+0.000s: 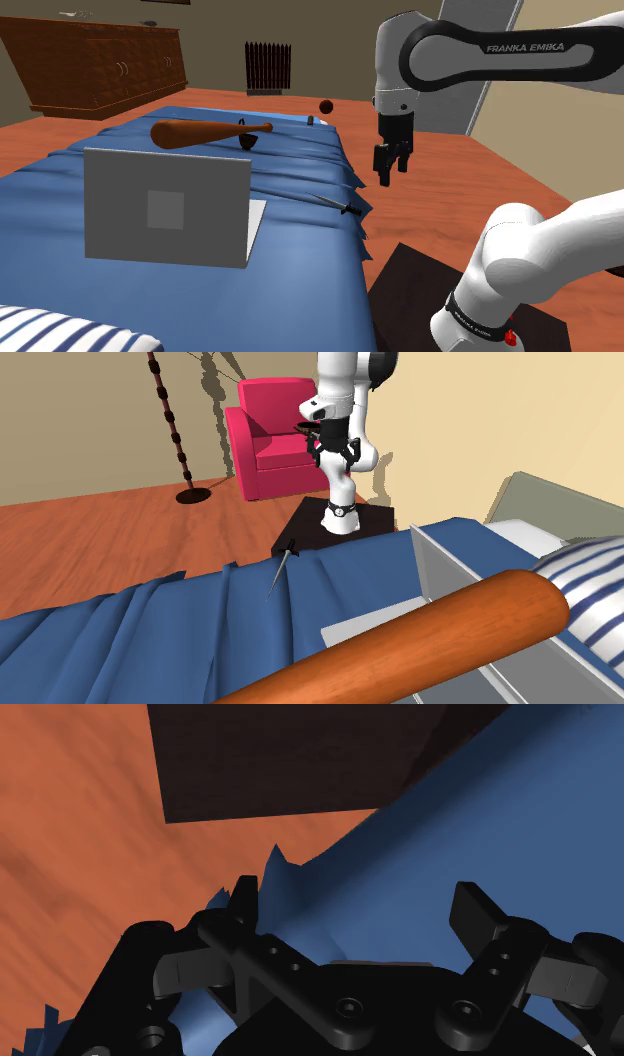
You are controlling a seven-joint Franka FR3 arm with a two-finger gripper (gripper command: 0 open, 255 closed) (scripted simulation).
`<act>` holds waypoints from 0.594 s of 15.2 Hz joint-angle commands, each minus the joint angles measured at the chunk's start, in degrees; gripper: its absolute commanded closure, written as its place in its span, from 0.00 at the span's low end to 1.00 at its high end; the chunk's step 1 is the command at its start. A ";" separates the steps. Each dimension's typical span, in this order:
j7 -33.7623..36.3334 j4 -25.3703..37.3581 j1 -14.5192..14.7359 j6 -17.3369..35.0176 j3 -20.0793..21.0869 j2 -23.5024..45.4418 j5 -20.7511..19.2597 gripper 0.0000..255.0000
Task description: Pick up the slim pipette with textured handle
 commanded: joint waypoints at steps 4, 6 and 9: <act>-1.86 -0.61 -0.39 5.67 -1.06 4.74 -1.58 0.00; -3.00 -0.61 -0.64 9.37 -1.74 8.21 -2.56 0.00; -4.59 0.03 -1.02 14.71 -2.70 13.81 -3.88 0.00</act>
